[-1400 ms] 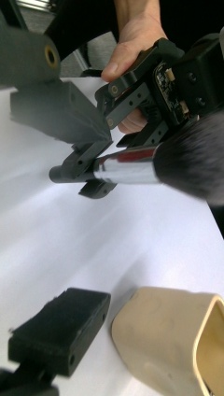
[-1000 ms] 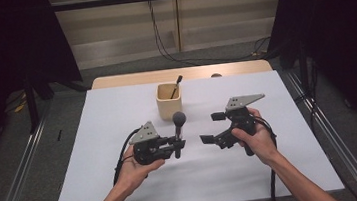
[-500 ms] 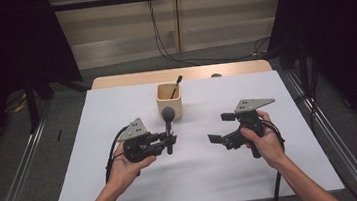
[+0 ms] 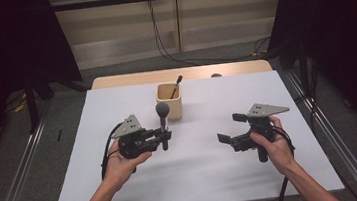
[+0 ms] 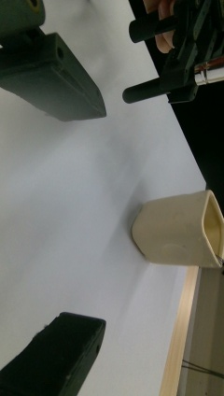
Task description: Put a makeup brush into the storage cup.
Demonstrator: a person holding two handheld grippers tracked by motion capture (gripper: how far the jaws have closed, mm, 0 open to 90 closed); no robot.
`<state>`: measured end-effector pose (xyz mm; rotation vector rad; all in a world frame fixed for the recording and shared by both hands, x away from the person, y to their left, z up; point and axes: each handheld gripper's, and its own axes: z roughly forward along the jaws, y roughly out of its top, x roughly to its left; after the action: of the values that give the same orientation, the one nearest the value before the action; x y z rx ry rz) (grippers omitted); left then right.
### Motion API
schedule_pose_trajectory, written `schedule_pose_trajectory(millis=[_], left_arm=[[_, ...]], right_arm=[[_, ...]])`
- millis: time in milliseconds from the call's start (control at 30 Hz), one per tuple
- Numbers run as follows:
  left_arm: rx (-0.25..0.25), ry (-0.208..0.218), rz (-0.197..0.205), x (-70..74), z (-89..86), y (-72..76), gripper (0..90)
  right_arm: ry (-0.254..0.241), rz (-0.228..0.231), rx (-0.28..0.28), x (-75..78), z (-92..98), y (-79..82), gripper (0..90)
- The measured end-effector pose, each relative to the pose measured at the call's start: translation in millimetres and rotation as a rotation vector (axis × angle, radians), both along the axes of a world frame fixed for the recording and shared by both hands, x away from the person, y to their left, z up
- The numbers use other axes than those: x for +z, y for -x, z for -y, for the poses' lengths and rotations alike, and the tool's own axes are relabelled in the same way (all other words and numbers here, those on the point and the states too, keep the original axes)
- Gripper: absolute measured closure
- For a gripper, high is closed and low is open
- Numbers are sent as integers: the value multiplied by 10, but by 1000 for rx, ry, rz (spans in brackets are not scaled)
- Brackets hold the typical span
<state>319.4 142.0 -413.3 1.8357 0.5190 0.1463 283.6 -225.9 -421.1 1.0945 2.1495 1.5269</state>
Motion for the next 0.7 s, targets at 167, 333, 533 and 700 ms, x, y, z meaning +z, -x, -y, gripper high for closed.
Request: schedule_pose_trajectory(millis=[167, 333, 533, 700], left_arm=[[7, -1, 9, 39, -28, -20, 745], [18, -2, 22, 98, -73, -50, 745], [37, 3, 32, 160, -123, -92, 745], [50, 6, 39, 209, -135, -134, 745]], right_arm=[[-1, 0, -35, -59, 102, 85, 10], [-24, 32, -79, -105, 218, 179, 9], [-31, 54, -131, -148, 335, 259, 4], [-27, 80, -162, -215, 423, 326, 4]])
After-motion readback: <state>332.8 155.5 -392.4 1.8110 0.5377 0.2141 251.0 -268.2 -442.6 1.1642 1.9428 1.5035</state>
